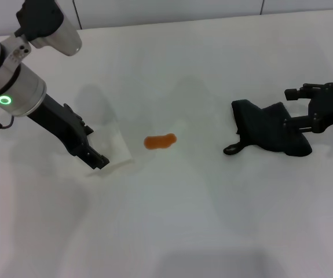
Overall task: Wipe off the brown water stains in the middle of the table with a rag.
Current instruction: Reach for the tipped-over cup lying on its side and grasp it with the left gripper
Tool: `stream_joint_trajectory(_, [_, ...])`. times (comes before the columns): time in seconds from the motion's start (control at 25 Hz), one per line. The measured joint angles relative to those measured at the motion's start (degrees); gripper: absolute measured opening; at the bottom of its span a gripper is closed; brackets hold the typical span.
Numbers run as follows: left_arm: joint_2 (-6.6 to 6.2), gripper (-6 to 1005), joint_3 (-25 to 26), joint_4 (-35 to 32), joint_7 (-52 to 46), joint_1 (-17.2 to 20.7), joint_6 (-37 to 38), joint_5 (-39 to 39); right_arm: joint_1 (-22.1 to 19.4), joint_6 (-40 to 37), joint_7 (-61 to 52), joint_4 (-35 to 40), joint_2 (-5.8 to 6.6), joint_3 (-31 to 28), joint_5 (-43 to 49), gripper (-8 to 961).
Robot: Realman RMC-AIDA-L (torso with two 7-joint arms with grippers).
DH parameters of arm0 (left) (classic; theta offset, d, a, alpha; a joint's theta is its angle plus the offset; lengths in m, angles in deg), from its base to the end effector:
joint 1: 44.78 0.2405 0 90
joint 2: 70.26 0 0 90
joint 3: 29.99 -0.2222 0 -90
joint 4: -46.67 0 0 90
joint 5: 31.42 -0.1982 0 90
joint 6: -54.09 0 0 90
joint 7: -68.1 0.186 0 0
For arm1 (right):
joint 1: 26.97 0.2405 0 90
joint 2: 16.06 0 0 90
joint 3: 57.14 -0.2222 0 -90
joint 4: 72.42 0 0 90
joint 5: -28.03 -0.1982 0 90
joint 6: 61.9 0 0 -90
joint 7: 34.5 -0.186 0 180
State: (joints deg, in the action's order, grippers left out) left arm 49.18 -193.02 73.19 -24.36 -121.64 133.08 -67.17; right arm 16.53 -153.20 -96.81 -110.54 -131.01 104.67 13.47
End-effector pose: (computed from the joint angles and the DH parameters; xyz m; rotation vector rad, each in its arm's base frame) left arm -0.1833 0.3728 -0.0546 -2.9757 -0.5340 0.5789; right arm 0.2824 0.3386 0.0299 -2.5487 0.6012 0.3789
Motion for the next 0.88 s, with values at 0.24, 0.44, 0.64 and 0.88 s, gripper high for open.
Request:
stream_joint_trajectory(0.24, [0.00,821,0.0,-0.2,0.0,0.2,-0.2,-0.6,0.0,0.0,0.1,0.0,-0.01,0.0,0.0,857])
stream_joint_trajectory(0.44, [0.00,819,0.0,-0.3,0.0,0.5,-1.0,-0.7,0.0,0.1,0.2,0.1,-0.08,0.0,0.0,857])
stream_joint_trajectory(0.64, [0.00,817,0.0,-0.9,-0.1,0.6,-2.3,-0.5,0.0,0.1,0.3,0.1,-0.10,0.0,0.0,858])
stream_joint_trajectory(0.88, [0.00,815,0.0,-1.9,-0.4,0.6,-3.5,-0.8,0.0,0.1,0.3,0.1,-0.10,0.0,0.0,858])
